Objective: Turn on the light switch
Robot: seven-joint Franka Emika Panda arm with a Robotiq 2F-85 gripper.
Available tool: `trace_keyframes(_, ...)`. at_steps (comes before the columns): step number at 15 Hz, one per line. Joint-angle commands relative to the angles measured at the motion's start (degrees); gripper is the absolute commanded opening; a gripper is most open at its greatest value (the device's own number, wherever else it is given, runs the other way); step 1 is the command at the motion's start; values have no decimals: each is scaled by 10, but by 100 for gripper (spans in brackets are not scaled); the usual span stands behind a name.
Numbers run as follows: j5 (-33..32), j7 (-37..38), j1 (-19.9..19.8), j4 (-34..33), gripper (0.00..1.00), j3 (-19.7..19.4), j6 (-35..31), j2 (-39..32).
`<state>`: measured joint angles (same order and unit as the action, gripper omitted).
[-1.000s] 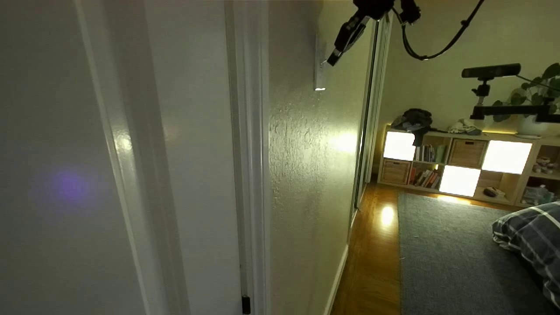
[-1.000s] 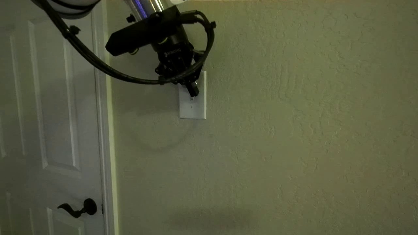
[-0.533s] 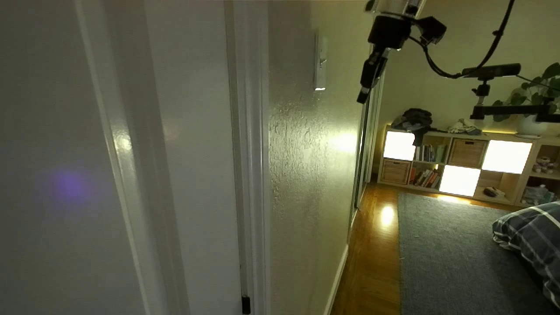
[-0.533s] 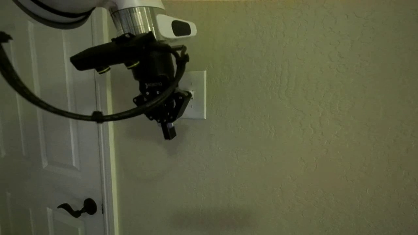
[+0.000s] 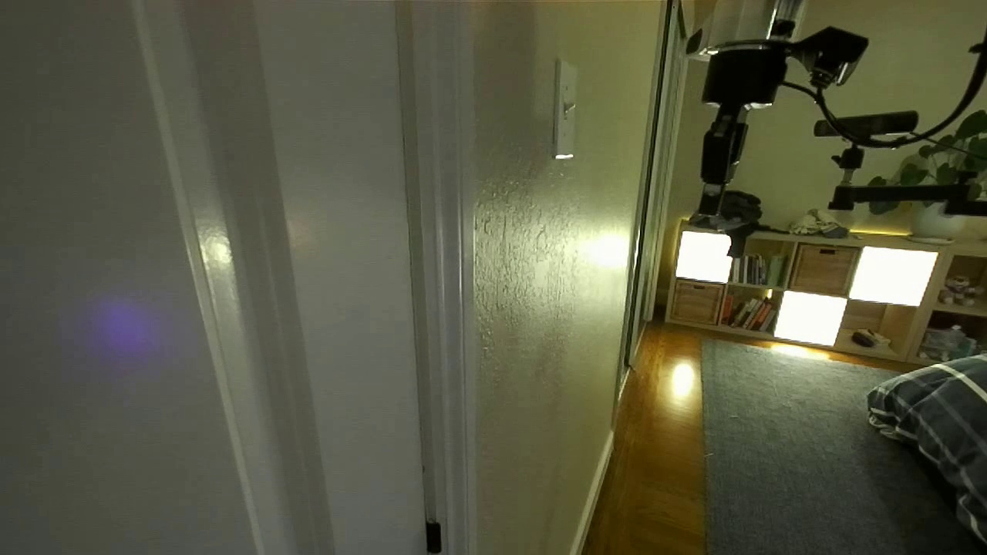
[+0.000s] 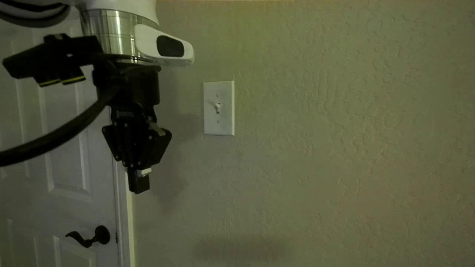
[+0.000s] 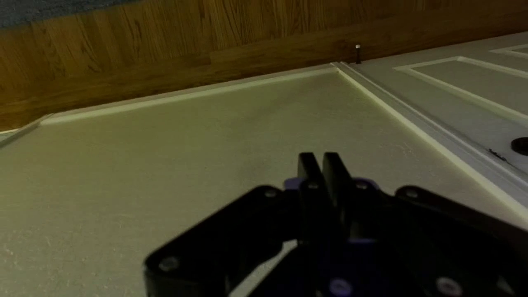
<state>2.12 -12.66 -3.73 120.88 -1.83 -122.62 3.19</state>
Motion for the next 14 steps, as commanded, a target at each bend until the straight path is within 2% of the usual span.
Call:
trace_keyframes(1,-1,3,5,6,15,-5,1,7)
trace_keyframes(3,-1,5,5,13,28,-5,2,14)
trace_keyframes(4,-1,5,5,13,30,-5,2,14)
trace_keyframes(14,-1,5,5,14,30,-6,2,14)
